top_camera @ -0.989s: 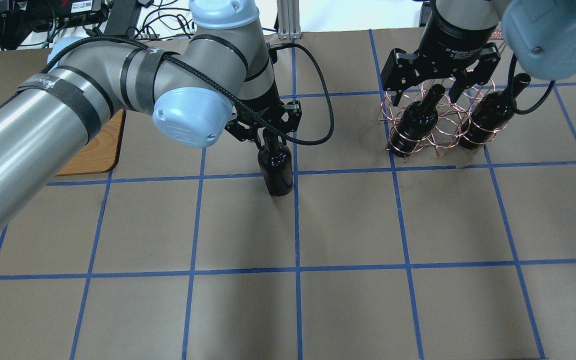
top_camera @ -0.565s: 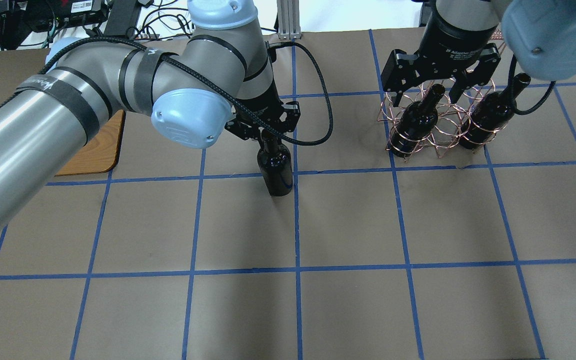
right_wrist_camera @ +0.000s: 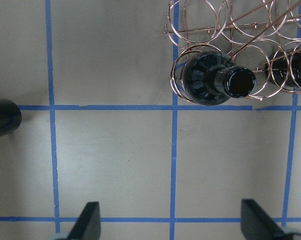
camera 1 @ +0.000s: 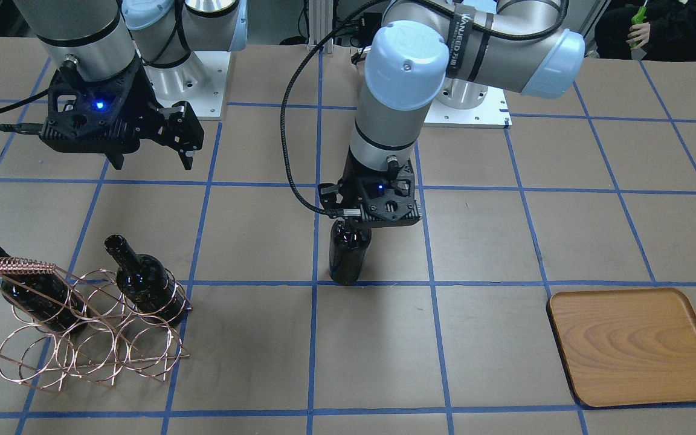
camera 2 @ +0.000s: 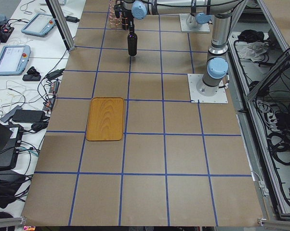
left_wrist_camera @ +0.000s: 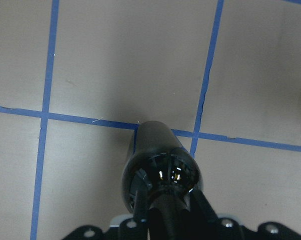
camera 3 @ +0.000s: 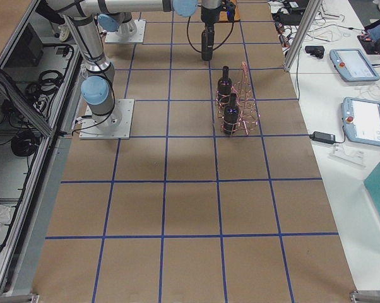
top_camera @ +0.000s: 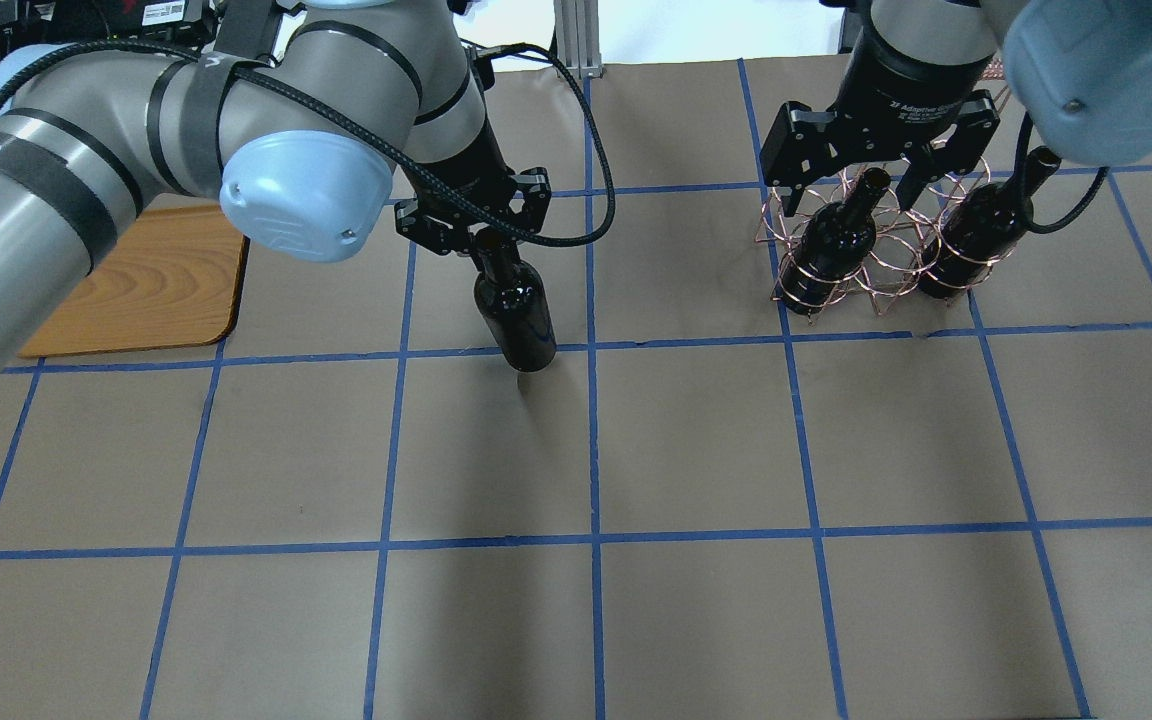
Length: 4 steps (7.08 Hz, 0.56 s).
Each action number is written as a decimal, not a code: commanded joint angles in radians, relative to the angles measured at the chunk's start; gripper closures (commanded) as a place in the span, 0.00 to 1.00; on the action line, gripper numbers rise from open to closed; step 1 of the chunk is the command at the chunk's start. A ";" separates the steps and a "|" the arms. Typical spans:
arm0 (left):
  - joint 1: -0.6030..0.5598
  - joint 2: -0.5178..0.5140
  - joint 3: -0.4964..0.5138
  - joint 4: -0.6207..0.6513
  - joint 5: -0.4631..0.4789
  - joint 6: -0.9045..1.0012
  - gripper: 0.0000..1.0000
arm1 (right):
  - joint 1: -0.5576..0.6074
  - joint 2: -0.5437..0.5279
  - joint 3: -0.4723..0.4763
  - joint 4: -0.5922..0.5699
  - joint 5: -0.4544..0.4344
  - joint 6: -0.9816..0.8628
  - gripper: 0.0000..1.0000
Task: Take wine from basket and place on tray
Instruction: 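Lift the bottle with the left gripper and carry it over the tray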
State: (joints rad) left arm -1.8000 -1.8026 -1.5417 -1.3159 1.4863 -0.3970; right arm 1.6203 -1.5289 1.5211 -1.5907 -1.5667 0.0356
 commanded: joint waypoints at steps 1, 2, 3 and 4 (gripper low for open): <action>0.092 0.005 0.037 -0.079 0.005 0.152 0.93 | 0.001 0.000 0.001 0.000 -0.004 -0.002 0.00; 0.194 0.009 0.038 -0.094 0.003 0.250 0.93 | -0.002 0.001 0.001 0.000 -0.004 -0.002 0.00; 0.306 0.014 0.040 -0.117 0.005 0.434 0.93 | -0.002 0.001 0.001 0.000 -0.006 -0.002 0.00; 0.438 -0.001 0.070 -0.178 0.046 0.563 0.93 | -0.002 0.001 0.001 0.000 -0.006 -0.002 0.00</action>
State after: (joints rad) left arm -1.5138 -1.7947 -1.4957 -1.4357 1.5010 -0.0095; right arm 1.6187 -1.5281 1.5217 -1.5908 -1.5717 0.0338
